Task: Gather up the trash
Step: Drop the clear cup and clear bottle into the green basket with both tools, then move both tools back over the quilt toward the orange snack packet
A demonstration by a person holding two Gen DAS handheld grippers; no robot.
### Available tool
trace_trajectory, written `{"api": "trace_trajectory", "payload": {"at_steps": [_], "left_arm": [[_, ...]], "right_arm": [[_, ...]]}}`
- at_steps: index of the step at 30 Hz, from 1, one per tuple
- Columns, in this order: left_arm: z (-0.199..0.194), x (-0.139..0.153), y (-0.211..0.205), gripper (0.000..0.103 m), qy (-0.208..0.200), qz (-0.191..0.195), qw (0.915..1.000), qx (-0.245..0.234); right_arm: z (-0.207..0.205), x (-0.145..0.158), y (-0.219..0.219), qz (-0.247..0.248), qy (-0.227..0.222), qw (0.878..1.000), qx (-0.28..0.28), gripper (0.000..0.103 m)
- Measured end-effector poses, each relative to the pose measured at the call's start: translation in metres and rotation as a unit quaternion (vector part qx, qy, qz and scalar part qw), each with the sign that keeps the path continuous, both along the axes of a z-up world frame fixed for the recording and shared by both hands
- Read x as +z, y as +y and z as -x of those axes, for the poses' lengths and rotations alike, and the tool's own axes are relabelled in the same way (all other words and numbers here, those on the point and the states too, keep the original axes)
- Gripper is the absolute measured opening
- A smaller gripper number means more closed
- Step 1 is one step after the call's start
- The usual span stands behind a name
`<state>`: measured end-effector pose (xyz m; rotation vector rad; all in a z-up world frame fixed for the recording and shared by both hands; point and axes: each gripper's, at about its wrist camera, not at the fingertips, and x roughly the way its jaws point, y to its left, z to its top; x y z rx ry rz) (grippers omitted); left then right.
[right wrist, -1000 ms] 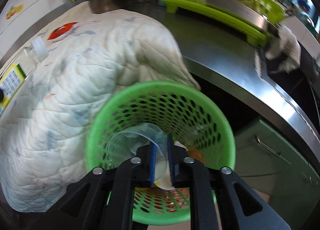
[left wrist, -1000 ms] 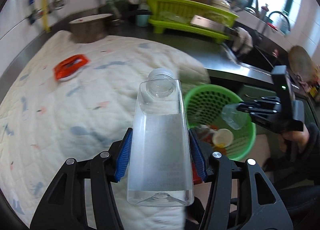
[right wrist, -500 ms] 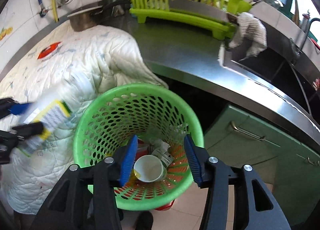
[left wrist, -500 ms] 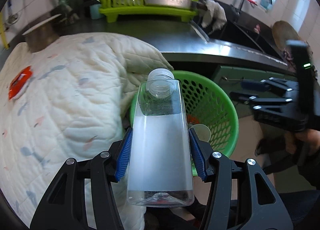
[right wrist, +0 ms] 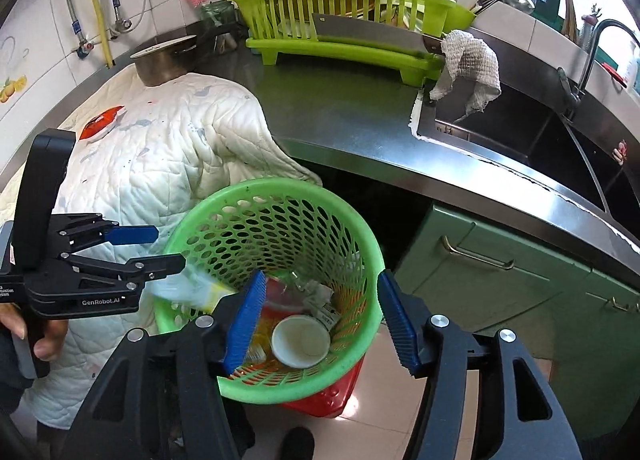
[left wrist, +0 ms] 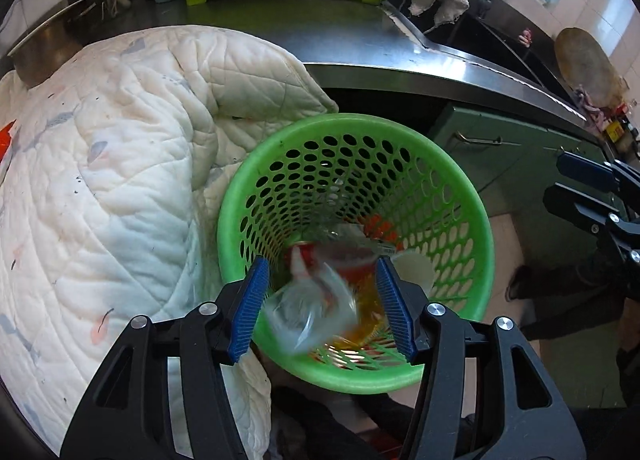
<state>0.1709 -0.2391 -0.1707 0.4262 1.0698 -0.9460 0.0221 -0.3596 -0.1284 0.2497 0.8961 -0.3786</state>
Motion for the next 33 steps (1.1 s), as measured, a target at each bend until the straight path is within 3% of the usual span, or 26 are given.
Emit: {"api": "trace_trajectory", "payload": {"at_steps": [17,26,33], "left_arm": [[-0.019,0.053,0.090,0.070,-0.055,0.034,0.9932,0.097],[-0.040,0.072,0.151,0.082,-0.074,0.044,0.9819,0.168],[-0.063,0.079,0.206,0.088,-0.085,0.046,0.9668,0.236]], "right_arm": [[-0.051,0.012,0.034,-0.002,-0.023,0.998,0.062,0.068],[-0.094,0.022,0.063,-0.007,-0.038,0.993,0.107,0.078],[-0.142,0.029,0.096,-0.021,-0.046,0.987,0.152,0.081]]}}
